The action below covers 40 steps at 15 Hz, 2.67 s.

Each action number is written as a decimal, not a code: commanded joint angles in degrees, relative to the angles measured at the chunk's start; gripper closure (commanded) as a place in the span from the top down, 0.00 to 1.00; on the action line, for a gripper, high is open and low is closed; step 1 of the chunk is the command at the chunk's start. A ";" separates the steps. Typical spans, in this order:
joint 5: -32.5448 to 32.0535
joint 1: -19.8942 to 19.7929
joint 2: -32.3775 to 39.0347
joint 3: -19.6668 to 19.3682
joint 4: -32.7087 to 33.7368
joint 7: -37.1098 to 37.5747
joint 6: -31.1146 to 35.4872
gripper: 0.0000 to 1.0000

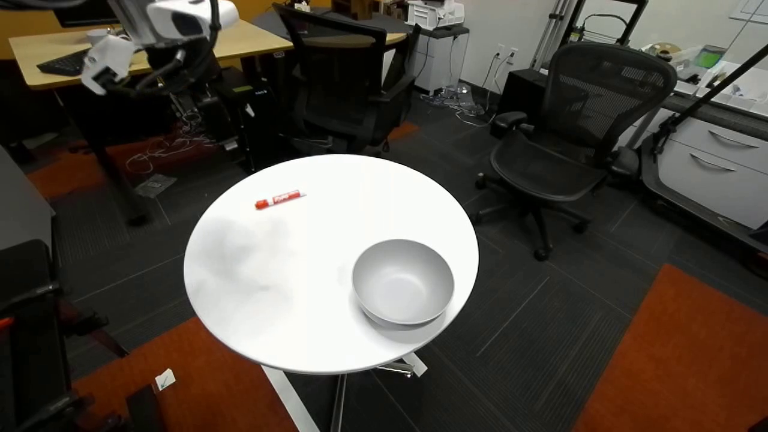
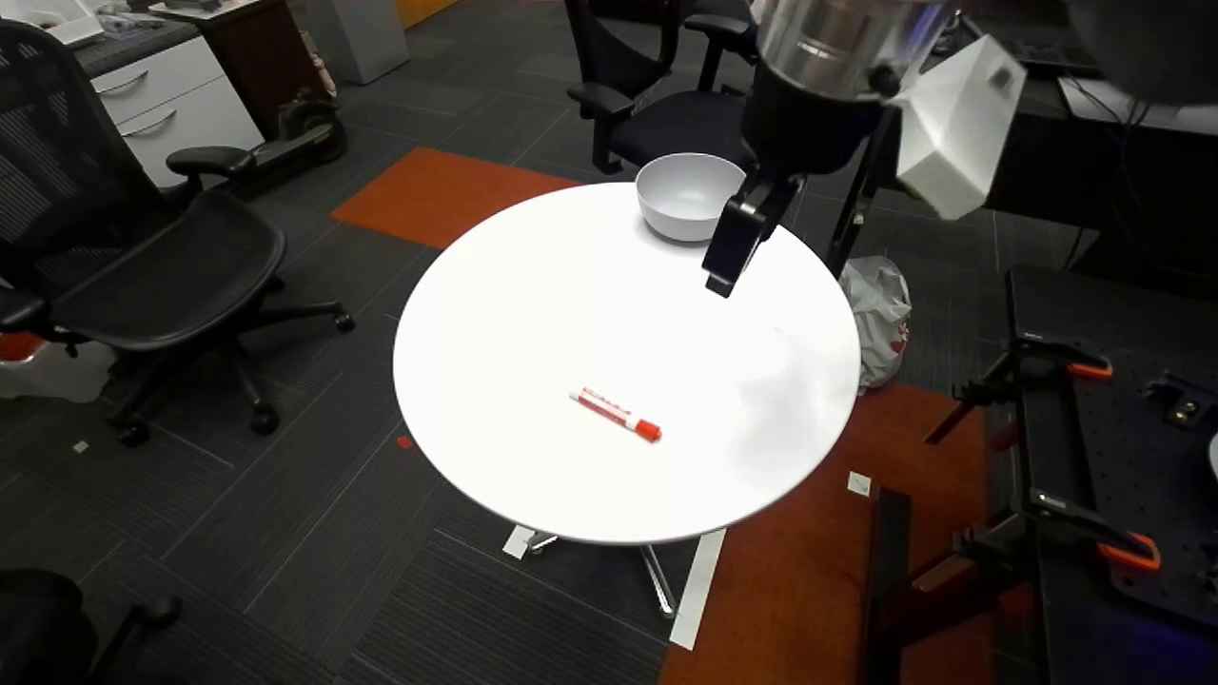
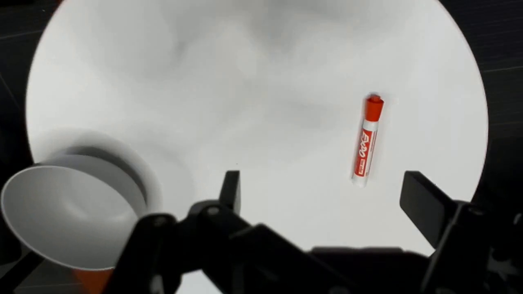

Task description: Pick up the marker and put it on the bowl

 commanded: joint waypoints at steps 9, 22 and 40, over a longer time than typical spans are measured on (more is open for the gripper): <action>0.52 11.90 20.87 -10.77 11.95 5.04 9.46 1.00; 2.25 20.06 34.16 -17.33 24.22 8.44 8.10 1.00; 5.05 21.24 40.54 -17.54 30.17 7.16 5.83 0.14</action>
